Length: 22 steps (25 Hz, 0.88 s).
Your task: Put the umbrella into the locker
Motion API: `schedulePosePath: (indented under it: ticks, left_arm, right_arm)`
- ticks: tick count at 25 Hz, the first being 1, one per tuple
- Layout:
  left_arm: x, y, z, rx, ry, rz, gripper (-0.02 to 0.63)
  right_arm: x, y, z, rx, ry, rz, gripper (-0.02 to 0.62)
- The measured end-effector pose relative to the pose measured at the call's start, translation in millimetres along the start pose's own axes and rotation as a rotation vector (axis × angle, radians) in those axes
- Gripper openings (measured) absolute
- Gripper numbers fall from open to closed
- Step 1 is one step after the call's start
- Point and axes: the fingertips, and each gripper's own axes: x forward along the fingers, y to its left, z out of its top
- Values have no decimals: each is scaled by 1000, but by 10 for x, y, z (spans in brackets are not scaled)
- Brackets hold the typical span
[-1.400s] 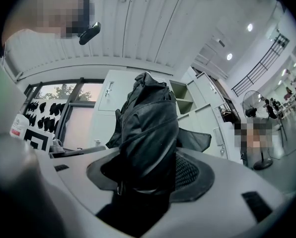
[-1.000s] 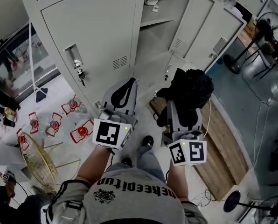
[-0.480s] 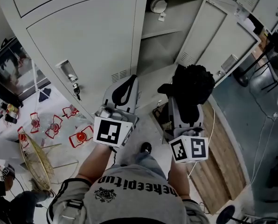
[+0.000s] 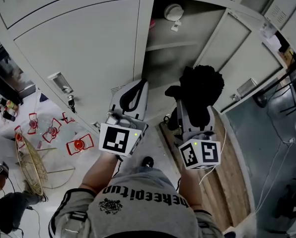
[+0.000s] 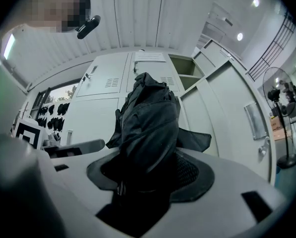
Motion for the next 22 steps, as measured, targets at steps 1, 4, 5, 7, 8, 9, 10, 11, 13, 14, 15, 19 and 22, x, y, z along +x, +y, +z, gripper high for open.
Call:
schedulePosePath:
  ticks: [1,4,5,7,8,9,10,11,13,14,15,19,22]
  left_arm:
    - [32,0,-8,1,-2,9,3]
    - [103,-2,-64,6,6,30,3]
    - [122,-4,-84,7,10,37,3]
    - [158,-9,-123,8,15,49,3]
    - [174,-14,-143,9,18,55,3]
    - [187,-22,-164,10,21,61,3]
    - [198,-32,-183,12,24,66,3]
    - [206,-41,-200,13,28,71,3]
    - [217,-51,-232,15,37,81,3]
    - [219,-54,-246,16,39,86,3]
    - [219,-58,-261,17,40,90,3]
    - [216,-69,-295,19,39,110,3]
    - [199,-56,-322,22,48,126,3]
  right_arm:
    - [41,-31,-25,4,9,8,249]
    - [158,-105,-110,16,39,32,249]
    - [194,-126,-141,16,48,41,249]
    - [256,-170,-212,12,70,55,249]
    - [285,-191,-252,9,84,61,249]
    - [313,-212,-295,5,100,67,249]
    - [342,-232,-344,1,118,73,249]
    - [372,-250,-397,-5,137,79,249]
    - [436,-279,-508,-14,179,92,249]
    - [471,-291,-564,-16,200,100,249]
    - [505,-302,-619,-18,222,107,249]
    - [640,-343,-814,-30,315,133,249]
    - [744,-361,-927,-51,372,151,249]
